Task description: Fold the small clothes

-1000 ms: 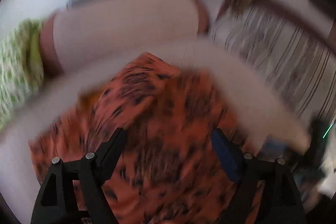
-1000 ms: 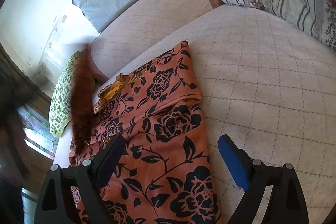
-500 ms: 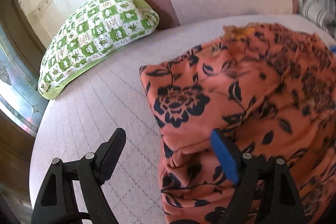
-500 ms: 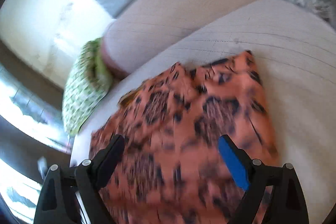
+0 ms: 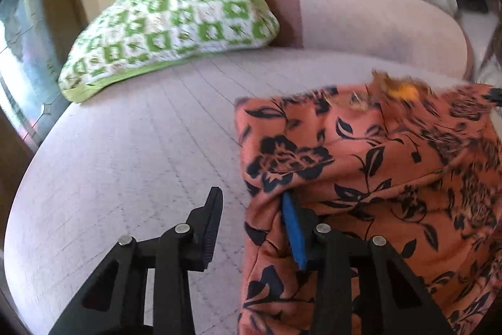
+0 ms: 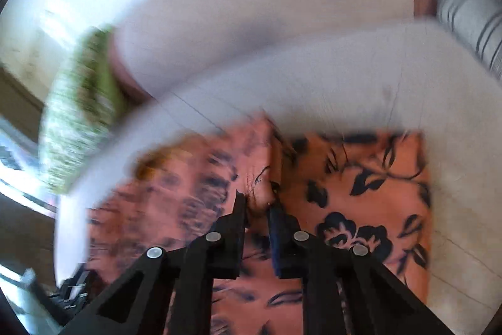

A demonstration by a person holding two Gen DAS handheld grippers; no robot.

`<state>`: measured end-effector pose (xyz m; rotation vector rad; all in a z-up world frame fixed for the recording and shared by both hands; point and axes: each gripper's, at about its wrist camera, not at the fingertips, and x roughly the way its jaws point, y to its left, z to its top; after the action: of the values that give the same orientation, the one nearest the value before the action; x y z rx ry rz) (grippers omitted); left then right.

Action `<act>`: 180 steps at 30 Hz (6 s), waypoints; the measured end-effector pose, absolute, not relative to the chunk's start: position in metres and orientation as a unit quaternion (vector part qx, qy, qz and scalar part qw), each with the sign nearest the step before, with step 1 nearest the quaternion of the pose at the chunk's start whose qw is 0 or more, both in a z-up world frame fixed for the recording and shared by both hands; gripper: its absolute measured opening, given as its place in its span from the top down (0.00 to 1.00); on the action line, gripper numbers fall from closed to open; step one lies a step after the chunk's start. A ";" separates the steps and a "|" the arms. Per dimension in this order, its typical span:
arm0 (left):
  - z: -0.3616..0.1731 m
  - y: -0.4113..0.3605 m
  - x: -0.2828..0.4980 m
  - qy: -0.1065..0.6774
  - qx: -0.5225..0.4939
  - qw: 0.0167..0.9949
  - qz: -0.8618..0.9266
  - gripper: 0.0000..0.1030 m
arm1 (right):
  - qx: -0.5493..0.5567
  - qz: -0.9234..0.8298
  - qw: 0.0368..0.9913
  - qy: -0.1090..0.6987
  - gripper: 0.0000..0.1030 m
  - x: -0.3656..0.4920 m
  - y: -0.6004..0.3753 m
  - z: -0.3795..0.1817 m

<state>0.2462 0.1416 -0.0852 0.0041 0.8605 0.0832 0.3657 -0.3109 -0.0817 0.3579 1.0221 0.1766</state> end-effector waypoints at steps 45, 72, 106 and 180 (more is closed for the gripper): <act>-0.051 0.150 0.244 0.480 0.043 0.876 -0.002 0.23 | 0.173 0.177 0.812 0.528 0.15 0.280 -0.280 -0.085; -0.063 0.189 0.239 0.465 -0.092 0.881 0.008 0.22 | 0.194 0.161 0.818 0.517 0.15 0.296 -0.238 -0.087; -0.019 0.158 0.021 0.555 -0.151 0.813 -0.085 0.19 | 0.150 0.114 0.803 0.565 0.14 0.046 -0.377 -0.091; -0.049 0.215 -0.055 0.640 -0.261 0.720 0.053 0.79 | 0.052 0.009 0.784 0.619 0.82 -0.008 -0.433 -0.071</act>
<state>-0.0546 0.2151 -0.0495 -0.5764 1.4154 0.1172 -0.0084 -0.4332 -0.0714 0.1114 1.3360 0.0184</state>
